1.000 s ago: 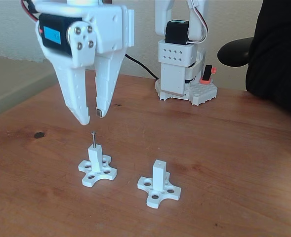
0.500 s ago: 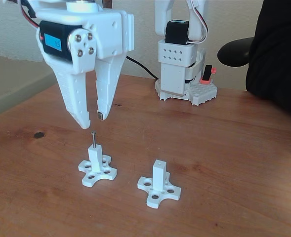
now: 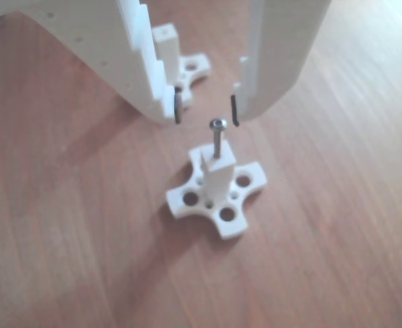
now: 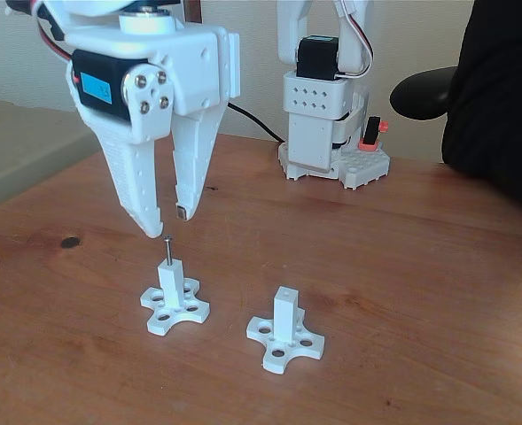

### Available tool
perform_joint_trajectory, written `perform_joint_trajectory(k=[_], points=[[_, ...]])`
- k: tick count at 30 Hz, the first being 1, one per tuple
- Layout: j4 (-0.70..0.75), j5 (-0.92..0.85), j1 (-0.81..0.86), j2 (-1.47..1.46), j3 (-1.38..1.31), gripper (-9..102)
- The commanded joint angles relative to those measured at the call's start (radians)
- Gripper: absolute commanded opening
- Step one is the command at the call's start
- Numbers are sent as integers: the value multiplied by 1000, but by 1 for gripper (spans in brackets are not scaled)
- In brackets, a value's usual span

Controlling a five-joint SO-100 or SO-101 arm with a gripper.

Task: Grab the screw and set it in the hole.

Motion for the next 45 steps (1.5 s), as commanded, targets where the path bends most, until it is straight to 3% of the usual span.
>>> perform_joint_trajectory(k=[1,45], points=[[-14,-2,-14,14,-91,9],[-43,-3,-6,-54,-118,9]])
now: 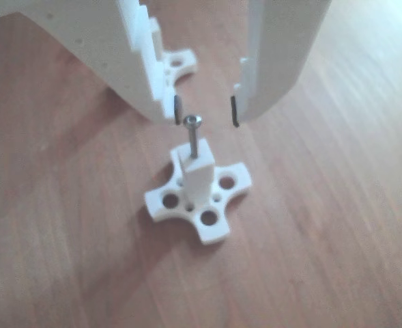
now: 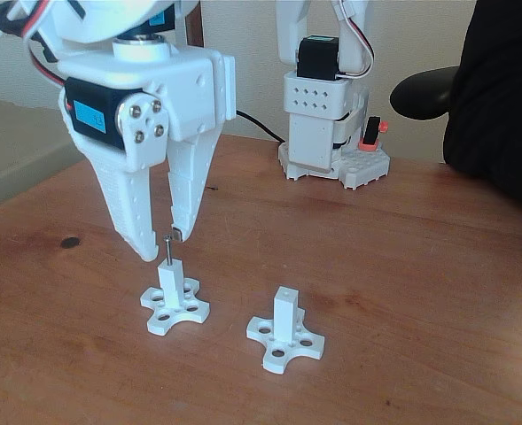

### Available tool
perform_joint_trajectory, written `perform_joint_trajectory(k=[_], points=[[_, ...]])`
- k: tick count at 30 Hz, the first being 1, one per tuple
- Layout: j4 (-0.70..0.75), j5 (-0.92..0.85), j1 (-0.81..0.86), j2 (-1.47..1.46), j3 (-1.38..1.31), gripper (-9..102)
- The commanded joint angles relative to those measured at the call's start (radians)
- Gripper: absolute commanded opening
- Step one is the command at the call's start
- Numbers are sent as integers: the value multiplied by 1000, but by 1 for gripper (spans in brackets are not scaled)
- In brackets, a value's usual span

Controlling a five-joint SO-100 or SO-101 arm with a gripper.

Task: Grab the screw and set it in the hole.

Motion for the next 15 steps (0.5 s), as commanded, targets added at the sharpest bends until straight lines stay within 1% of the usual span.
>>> perform_joint_trajectory(k=[1,15], points=[[-9,-3,9,26,-81,9],[-3,-9,15,21,-71,10]])
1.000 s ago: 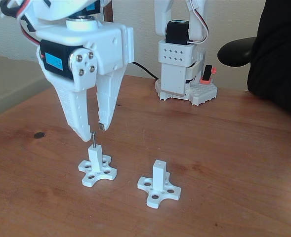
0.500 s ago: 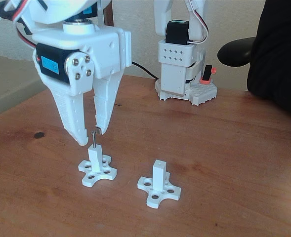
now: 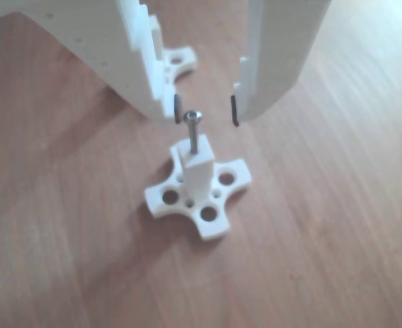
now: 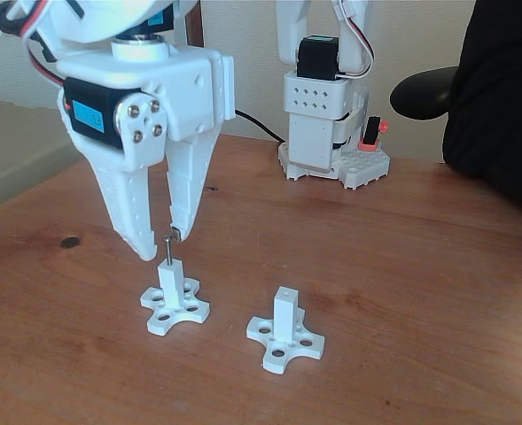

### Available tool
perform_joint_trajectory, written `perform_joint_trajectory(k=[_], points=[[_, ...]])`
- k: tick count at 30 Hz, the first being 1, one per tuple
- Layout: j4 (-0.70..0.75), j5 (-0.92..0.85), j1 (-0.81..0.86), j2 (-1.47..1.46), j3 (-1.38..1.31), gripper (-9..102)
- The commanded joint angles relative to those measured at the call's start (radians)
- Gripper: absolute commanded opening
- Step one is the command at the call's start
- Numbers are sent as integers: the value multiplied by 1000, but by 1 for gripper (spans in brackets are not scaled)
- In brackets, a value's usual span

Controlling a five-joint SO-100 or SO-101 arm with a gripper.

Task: Grab the screw and set it in the hole.

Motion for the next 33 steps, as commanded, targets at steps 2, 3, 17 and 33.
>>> perform_joint_trajectory(k=[2,3,17,33], points=[[-3,-9,6,20,-69,10],[-3,-9,6,18,-69,10],[-5,-8,-3,15,-58,10],[-6,-8,-8,3,-60,10]])
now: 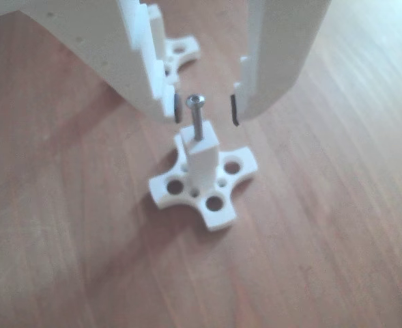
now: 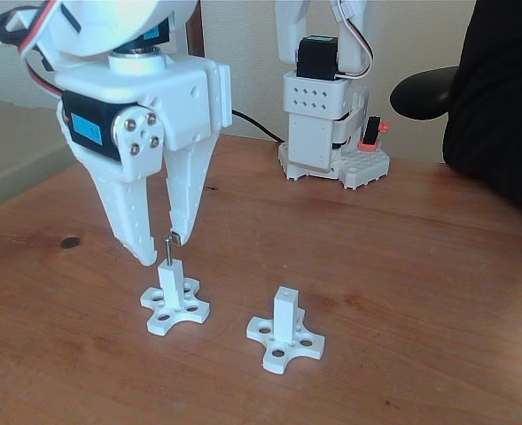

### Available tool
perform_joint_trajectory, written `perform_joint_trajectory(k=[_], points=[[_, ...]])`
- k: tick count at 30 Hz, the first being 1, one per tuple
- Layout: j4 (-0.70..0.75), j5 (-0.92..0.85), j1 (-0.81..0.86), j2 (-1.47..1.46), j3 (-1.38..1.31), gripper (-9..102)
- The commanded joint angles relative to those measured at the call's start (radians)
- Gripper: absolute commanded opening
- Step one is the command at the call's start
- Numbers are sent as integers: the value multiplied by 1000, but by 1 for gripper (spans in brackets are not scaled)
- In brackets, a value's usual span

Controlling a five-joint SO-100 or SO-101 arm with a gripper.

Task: Grab the screw and set it in the hole.

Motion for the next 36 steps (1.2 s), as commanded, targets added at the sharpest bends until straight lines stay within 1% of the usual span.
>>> perform_joint_trajectory(k=[1,36], points=[[-6,-6,-12,29,-60,10],[-26,-11,-12,21,-58,5]])
